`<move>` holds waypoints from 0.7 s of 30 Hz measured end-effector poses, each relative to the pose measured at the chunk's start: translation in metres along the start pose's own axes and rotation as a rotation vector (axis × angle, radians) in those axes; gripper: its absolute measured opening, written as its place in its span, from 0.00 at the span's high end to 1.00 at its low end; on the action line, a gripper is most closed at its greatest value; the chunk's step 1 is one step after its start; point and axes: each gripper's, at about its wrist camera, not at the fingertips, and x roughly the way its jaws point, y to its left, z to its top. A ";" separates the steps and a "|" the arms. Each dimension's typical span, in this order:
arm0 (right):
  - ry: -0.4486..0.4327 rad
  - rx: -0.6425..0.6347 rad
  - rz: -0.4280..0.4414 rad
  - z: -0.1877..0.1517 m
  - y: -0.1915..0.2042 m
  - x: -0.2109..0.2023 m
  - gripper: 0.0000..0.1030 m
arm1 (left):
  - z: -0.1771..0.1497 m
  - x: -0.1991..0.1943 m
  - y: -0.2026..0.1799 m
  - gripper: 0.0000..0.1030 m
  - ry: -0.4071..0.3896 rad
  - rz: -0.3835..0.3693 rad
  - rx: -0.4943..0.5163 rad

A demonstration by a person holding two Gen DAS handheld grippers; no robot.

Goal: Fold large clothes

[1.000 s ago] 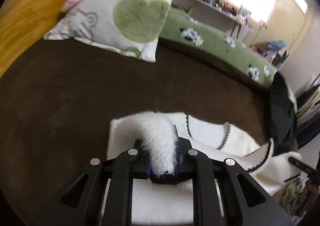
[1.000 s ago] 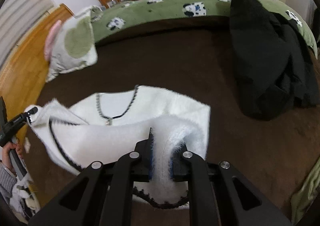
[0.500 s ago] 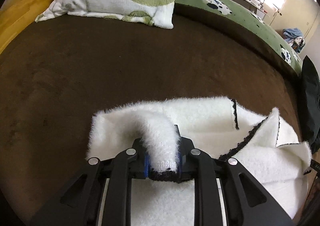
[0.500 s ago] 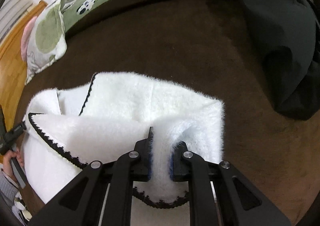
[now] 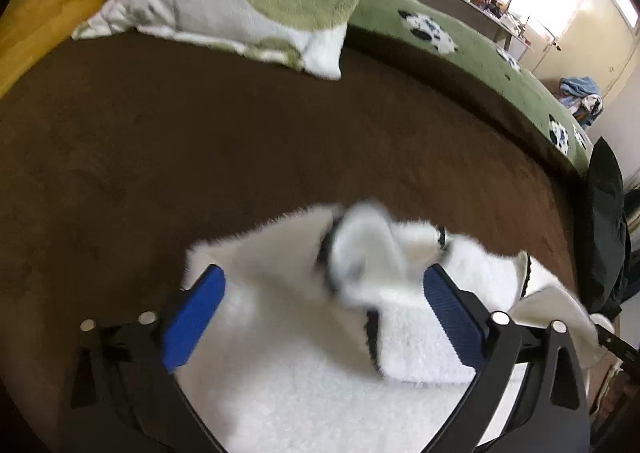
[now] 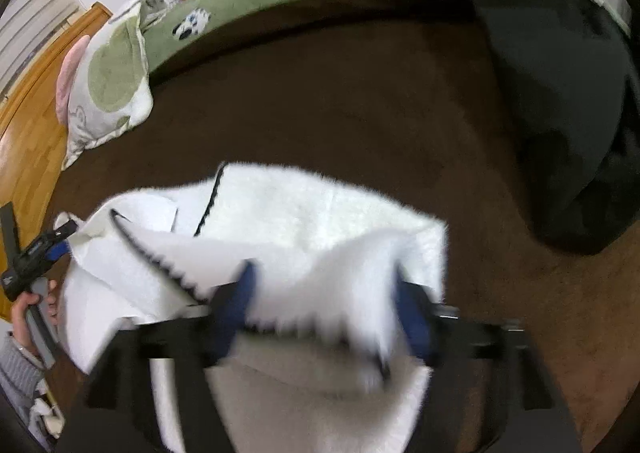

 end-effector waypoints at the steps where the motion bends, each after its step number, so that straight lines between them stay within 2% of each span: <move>1: -0.012 0.008 -0.003 0.002 0.000 -0.005 0.26 | 0.001 -0.003 0.001 0.06 0.003 -0.006 -0.007; 3: -0.034 0.026 -0.006 0.006 0.001 -0.015 0.21 | 0.003 -0.009 0.005 0.06 0.014 -0.006 -0.017; 7: -0.053 -0.026 -0.034 0.007 0.016 -0.031 0.12 | 0.000 -0.022 0.005 0.06 0.034 0.004 -0.014; 11: -0.045 -0.128 -0.070 -0.004 0.040 -0.032 0.10 | -0.013 -0.031 -0.012 0.06 0.050 0.032 0.052; 15: -0.011 -0.224 -0.109 -0.013 0.063 -0.006 0.08 | -0.029 -0.020 -0.047 0.06 0.057 0.077 0.199; 17: -0.002 -0.235 -0.123 -0.015 0.071 0.014 0.08 | -0.036 -0.002 -0.064 0.06 0.070 0.099 0.289; 21: 0.019 -0.226 -0.170 -0.011 0.078 0.059 0.08 | -0.041 0.033 -0.081 0.06 0.103 0.125 0.387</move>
